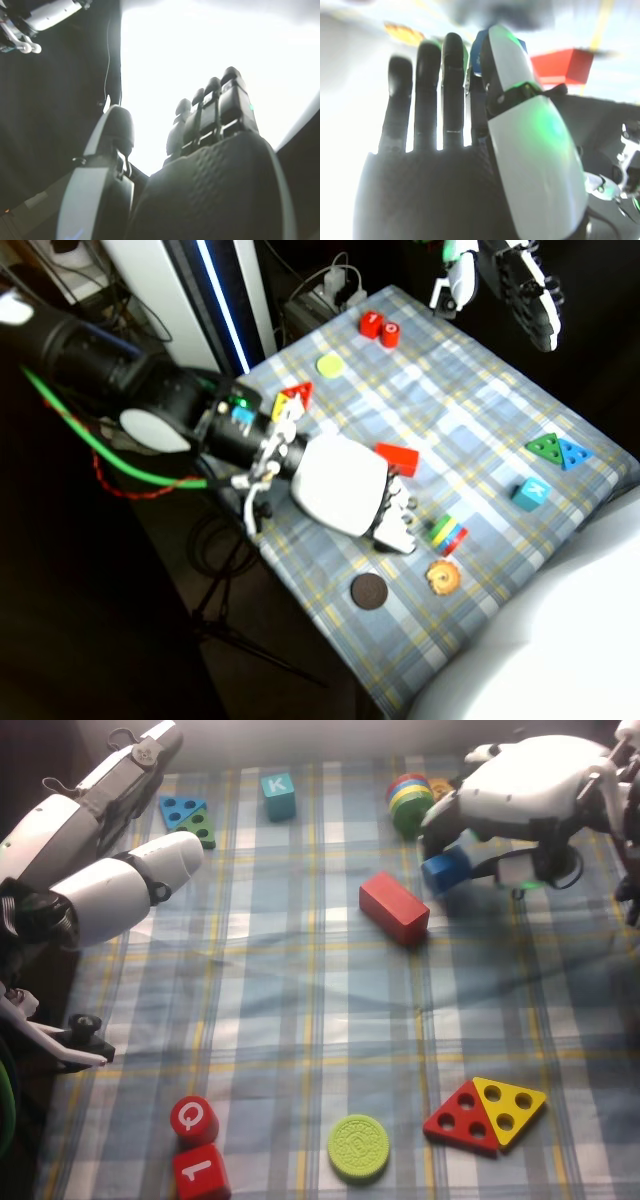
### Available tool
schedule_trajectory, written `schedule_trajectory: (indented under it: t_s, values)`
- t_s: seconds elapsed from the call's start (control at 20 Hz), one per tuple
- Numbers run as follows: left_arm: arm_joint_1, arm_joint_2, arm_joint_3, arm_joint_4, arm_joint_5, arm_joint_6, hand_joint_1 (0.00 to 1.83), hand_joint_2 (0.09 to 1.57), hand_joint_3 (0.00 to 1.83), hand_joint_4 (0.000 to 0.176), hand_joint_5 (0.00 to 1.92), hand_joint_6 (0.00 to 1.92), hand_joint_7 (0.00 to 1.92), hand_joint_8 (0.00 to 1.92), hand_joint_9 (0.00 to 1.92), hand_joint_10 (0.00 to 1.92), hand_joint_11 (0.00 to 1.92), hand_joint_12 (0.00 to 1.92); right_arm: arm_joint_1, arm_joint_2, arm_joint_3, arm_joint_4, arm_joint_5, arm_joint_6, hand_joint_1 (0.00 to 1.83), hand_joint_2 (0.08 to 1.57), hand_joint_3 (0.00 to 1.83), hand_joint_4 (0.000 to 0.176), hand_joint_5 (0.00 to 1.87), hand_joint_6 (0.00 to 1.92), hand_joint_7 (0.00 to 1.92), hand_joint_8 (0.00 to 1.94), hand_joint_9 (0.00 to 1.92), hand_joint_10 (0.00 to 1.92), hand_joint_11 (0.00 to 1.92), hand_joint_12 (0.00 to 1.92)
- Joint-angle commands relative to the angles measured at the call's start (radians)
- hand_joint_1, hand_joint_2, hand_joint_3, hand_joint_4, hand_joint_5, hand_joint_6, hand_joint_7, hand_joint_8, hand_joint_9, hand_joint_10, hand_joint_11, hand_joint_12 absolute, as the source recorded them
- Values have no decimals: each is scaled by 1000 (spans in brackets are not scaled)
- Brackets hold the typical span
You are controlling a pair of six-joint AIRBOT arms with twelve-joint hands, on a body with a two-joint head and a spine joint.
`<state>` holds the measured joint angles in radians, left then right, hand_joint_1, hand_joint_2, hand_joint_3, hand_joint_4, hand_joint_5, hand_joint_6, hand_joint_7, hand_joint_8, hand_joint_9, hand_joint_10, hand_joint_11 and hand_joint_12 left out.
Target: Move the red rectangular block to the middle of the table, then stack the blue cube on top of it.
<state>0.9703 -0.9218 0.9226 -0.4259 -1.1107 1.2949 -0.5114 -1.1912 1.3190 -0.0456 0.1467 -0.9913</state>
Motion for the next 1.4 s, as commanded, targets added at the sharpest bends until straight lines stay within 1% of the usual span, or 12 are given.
schedule_trajectory:
  t_s: [0.0,0.15,0.25,0.3,0.4,0.5,0.55,0.8,0.9,1.0,1.15,1.35]
  values:
    - [-5,0,4,22,-121,-10,649,1415,0,38,66,2,0,0,0,0,0,0,15,17,-5,-1,123,-1,1141,1265,0,0,713,1289,728,1530,511,1532,288,1921]
    - [-5,0,4,20,-121,-11,663,1420,1,36,56,0,0,0,0,0,0,0,19,59,-59,-32,187,23,1139,1270,0,0,683,1332,737,1507,545,1457,368,1887]
    - [-3,0,4,19,-123,-11,660,1420,1,34,59,1,0,0,0,0,0,0,20,62,-56,-167,235,203,1149,1267,0,0,687,1302,750,1515,577,1480,438,1887]
    - [-3,0,4,19,-123,-11,649,1418,1,34,62,2,0,0,0,0,0,0,21,64,-62,-174,251,214,1178,1246,0,0,705,1244,801,1472,651,1454,534,1844]
    - [-3,0,4,18,-123,-11,663,1416,0,39,64,3,0,0,0,0,0,0,25,65,-78,-195,273,214,1193,1240,0,0,702,1225,823,1471,705,1452,603,1815]
    - [-3,0,4,18,-123,-11,721,1412,0,26,79,7,0,0,0,0,0,0,27,65,-89,-217,286,214,1171,1234,0,0,761,1202,788,1466,652,1424,475,1831]
    - [-3,0,4,18,-123,-11,704,1413,0,36,86,8,0,0,0,0,0,0,27,65,-90,-225,286,214,1163,1232,0,0,798,1172,750,1484,542,1441,321,1900]
    - [-3,0,4,18,-123,-11,673,1415,1,50,87,6,0,0,0,0,0,0,27,64,-80,-236,286,214,1171,1223,0,0,853,1123,721,1484,443,1471,152,1921]
    - [-3,0,4,18,-124,-11,667,1417,1,41,80,2,0,0,0,0,0,0,27,64,-72,-236,285,221,1186,1214,0,0,900,1044,707,1500,412,1459,117,1921]
    - [-3,0,4,18,-125,-12,646,1419,2,34,71,1,0,0,0,0,0,0,27,54,-63,-236,283,230,1180,1214,1,0,873,1072,733,1475,504,1404,271,1921]
    - [-2,-1,4,17,-125,-13,637,1419,1,35,68,1,0,0,0,0,0,0,26,40,-56,-236,276,234,1172,1219,1,0,876,1150,701,1433,521,1328,255,1879]
    - [-2,-2,5,16,-125,-13,636,1423,2,36,67,1,0,0,0,0,0,0,15,22,-55,-239,274,237,1214,1211,0,0,852,1006,783,1534,561,1603,322,1921]
